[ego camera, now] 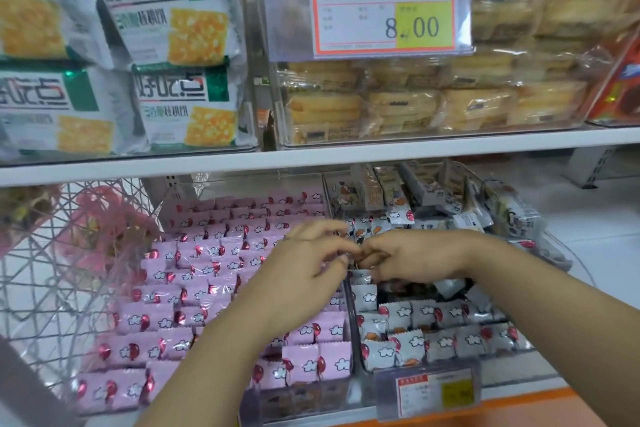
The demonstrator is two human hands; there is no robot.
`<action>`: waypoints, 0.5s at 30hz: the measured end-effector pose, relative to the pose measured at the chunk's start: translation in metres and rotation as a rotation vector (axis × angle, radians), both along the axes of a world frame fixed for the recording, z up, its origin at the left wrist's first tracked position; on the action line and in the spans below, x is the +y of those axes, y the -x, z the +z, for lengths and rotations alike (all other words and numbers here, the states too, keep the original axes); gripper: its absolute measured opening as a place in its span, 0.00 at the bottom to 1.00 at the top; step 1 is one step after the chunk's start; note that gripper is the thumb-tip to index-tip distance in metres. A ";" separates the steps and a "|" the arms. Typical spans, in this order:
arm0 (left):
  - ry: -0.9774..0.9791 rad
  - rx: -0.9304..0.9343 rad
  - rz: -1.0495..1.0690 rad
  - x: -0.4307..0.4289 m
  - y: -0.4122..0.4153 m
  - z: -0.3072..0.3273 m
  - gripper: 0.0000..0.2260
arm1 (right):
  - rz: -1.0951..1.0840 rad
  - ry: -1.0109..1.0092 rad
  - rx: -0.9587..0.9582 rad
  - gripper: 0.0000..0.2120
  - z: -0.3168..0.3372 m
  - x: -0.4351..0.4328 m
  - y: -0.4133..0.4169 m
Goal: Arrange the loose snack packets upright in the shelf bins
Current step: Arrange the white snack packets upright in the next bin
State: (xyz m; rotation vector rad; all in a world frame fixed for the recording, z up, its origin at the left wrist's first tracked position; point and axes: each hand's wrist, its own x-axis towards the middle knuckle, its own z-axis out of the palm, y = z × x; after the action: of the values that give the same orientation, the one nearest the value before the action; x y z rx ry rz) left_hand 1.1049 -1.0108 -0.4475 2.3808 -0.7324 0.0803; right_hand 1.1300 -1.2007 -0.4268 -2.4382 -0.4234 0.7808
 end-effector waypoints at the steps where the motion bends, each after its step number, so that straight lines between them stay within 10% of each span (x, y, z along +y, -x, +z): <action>1: -0.038 -0.014 -0.018 -0.004 -0.001 -0.001 0.15 | 0.021 0.025 -0.045 0.13 0.002 -0.001 0.000; 15: 0.019 0.027 -0.040 -0.006 -0.003 -0.004 0.20 | 0.191 0.427 -0.143 0.19 0.013 -0.013 -0.001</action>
State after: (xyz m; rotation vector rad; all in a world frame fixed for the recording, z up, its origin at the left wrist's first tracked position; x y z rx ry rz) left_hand 1.1074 -1.0169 -0.4513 2.3438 -0.7632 0.0373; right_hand 1.1311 -1.2141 -0.4142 -2.8959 -0.6033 0.8501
